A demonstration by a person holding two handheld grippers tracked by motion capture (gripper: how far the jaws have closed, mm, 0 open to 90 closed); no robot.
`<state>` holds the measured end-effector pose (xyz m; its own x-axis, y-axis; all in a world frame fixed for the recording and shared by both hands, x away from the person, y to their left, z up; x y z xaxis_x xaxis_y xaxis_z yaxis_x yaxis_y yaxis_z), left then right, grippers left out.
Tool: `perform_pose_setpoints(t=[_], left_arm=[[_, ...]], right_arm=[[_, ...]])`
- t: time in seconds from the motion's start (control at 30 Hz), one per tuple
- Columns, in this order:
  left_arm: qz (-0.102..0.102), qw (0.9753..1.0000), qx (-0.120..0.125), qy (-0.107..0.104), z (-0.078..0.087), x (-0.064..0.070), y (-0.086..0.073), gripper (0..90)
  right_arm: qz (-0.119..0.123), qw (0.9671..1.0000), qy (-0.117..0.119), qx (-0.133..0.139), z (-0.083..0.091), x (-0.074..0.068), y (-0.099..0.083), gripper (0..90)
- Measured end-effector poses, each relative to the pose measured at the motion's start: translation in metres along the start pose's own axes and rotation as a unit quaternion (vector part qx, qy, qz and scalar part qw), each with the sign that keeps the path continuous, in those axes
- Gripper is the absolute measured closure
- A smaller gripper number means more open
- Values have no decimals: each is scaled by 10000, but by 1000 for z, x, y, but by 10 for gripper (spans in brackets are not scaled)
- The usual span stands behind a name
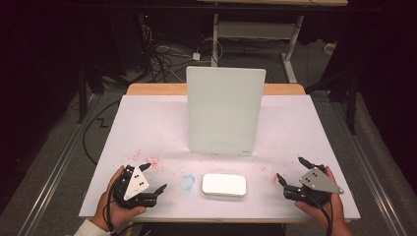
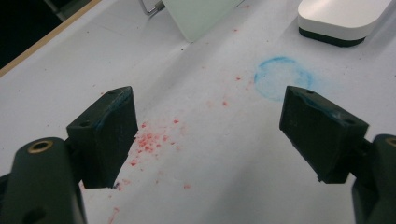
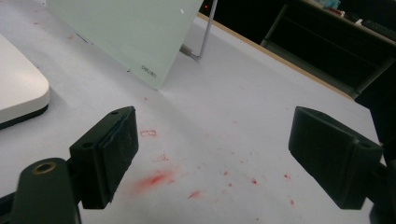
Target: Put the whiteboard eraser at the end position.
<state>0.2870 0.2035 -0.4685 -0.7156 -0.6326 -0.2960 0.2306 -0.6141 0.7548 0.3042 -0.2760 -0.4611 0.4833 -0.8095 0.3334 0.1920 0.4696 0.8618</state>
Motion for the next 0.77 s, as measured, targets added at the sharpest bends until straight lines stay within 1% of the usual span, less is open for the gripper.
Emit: perform_pose_setpoints(t=[0.17,0.3,0.33,0.4,0.47,0.63,0.77], left_arm=[[20,10000,-1,3,-1,-1,0,183],[4,10000,-26,-7,-2,0,0,183],[3,10000,-27,-4,-2,0,1,183],[7,10000,-24,-3,-2,0,1,183],[12,10000,-24,-5,-2,0,1,183],[14,10000,-45,-12,-4,0,1,183],[37,10000,-54,-3,-5,-1,1,183]], right_arm=[[136,9999,0,37,0,-4,3,166],[173,9998,-4,13,-1,-4,3,166],[145,9999,9,6,-1,-4,3,166],[174,9998,-29,22,-1,-3,3,166],[121,9999,-7,26,-1,-4,4,166],[183,9998,-2,22,-1,-5,4,166],[123,9999,42,28,-2,-4,5,166]])
Point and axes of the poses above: each handheld gripper's, and its own axes: z roughly backward along the jaws, y roughly out of its top, x roughly to its right, the point moved 2 cm from there along -z, roughly forward along the jaws, and after that the axes turned 1 degree about -z, right-handed, at the moved point
